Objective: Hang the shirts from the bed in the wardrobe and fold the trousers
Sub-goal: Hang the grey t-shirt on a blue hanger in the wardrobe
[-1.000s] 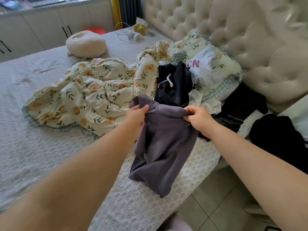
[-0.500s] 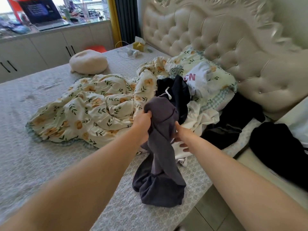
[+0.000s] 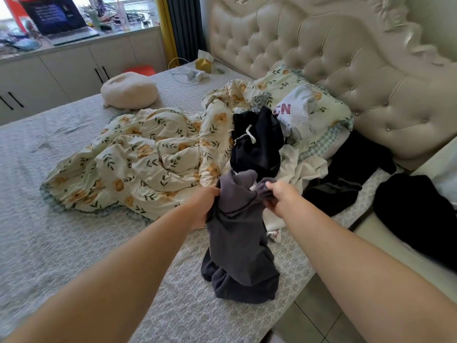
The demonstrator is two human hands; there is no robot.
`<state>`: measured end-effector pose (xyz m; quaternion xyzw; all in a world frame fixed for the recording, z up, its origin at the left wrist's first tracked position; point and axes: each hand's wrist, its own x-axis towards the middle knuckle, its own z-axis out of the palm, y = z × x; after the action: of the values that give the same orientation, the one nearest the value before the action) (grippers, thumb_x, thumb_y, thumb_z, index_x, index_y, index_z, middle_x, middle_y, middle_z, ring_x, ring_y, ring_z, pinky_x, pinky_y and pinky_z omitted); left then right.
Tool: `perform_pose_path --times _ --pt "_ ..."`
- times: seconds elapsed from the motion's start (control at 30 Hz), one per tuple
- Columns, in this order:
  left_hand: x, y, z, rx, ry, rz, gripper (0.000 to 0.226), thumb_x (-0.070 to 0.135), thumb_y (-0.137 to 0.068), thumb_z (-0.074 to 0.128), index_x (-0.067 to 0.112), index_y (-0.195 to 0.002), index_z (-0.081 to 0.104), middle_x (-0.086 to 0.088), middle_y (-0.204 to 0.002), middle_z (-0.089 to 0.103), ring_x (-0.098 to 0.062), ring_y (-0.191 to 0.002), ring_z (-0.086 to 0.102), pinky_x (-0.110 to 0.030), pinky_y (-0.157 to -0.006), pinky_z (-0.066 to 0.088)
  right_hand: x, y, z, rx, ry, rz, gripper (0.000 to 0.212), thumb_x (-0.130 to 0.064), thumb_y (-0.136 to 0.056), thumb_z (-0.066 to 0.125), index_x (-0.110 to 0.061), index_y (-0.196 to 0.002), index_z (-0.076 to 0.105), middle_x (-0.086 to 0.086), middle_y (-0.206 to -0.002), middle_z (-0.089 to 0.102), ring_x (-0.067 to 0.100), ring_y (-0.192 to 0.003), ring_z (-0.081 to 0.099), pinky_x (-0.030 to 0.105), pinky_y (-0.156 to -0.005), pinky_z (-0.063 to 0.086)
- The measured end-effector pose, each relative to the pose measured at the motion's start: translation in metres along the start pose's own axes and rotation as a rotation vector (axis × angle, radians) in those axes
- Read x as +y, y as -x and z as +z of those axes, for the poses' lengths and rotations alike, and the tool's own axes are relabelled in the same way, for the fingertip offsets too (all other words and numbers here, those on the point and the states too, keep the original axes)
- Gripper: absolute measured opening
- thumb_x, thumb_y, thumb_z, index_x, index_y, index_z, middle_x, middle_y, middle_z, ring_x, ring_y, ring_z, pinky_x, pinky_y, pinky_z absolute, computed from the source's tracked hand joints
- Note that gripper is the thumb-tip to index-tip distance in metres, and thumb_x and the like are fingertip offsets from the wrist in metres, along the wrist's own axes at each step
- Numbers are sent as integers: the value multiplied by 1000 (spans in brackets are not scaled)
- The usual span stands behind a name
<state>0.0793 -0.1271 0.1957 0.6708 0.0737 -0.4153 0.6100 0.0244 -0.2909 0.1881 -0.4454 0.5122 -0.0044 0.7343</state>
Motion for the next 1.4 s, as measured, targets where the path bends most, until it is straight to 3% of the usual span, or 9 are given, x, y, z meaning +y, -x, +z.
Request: perform_pose_path --times 0.13,0.23,0.4,0.67,0.8,0.9,1.07,1.27,1.4 --pt "-8 0 -15 -26 -632 -37 32 7 -93 48 5 -123 58 -15 -119 61 -28 -110 57 -40 -99 47 -13 0 -11 -130 -21 -130 33 -14 -101 36 -9 -133 44 14 -120 53 29 -107 55 36 -85 47" --pt "-7 -3 -24 204 -1042 25 37 9 -96 41 5 -132 48 -12 -128 54 -21 -105 53 -30 -90 45 -23 9 -20 -309 231 -218 33 -10 -102 31 -8 -131 47 11 -105 57 23 -98 56 32 -83 45" --pt "1 -5 -9 240 -853 284 33 32 -97 45 19 -126 56 -4 -121 61 -21 -99 58 -28 -77 44 -33 25 -33 -465 501 -346 26 -7 -100 36 -12 -106 61 5 -94 65 15 -87 62 26 -78 50" --pt "5 4 33 -86 -841 474 75 21 -85 69 34 -147 28 1 -153 21 -23 -141 20 -45 -113 26 -49 56 -57 -681 620 -290 29 -4 -98 39 -14 -100 65 3 -91 72 14 -86 68 25 -74 55" --pt "11 13 46 -359 -814 479 42 11 -88 65 15 -130 56 -6 -133 53 -16 -120 47 -18 -97 40 -62 74 -72 -762 623 -269 30 -3 -97 37 -11 -102 66 6 -96 71 16 -90 67 26 -77 55" --pt "14 19 54 -341 -697 432 26 6 -92 58 -2 -116 58 -15 -111 62 -20 -101 56 -23 -89 44 -70 83 -87 -680 604 -311 28 -4 -97 38 -11 -94 65 3 -85 70 15 -80 66 26 -73 55" --pt "28 31 70 -279 -410 439 4 3 -94 53 4 -97 55 -14 -95 55 -23 -88 52 -33 -80 45 -78 87 -113 -339 779 -470 27 -23 -97 49 -20 -80 69 4 -85 70 21 -84 65 35 -80 53" --pt "50 50 95 -286 -253 521 11 7 -93 56 11 -100 64 -12 -98 66 -25 -92 62 -41 -87 53 -75 101 -102 -249 1034 -603 63 -75 -43 73 -30 -87 70 -10 -93 70 8 -92 64 25 -84 50" --pt "55 59 108 -339 -149 556 23 2 -92 56 11 -113 63 -7 -99 69 -18 -87 67 -25 -70 56 -79 109 -85 -142 1112 -703 41 -63 -75 63 -24 -85 67 -5 -86 68 10 -83 63 22 -68 50"
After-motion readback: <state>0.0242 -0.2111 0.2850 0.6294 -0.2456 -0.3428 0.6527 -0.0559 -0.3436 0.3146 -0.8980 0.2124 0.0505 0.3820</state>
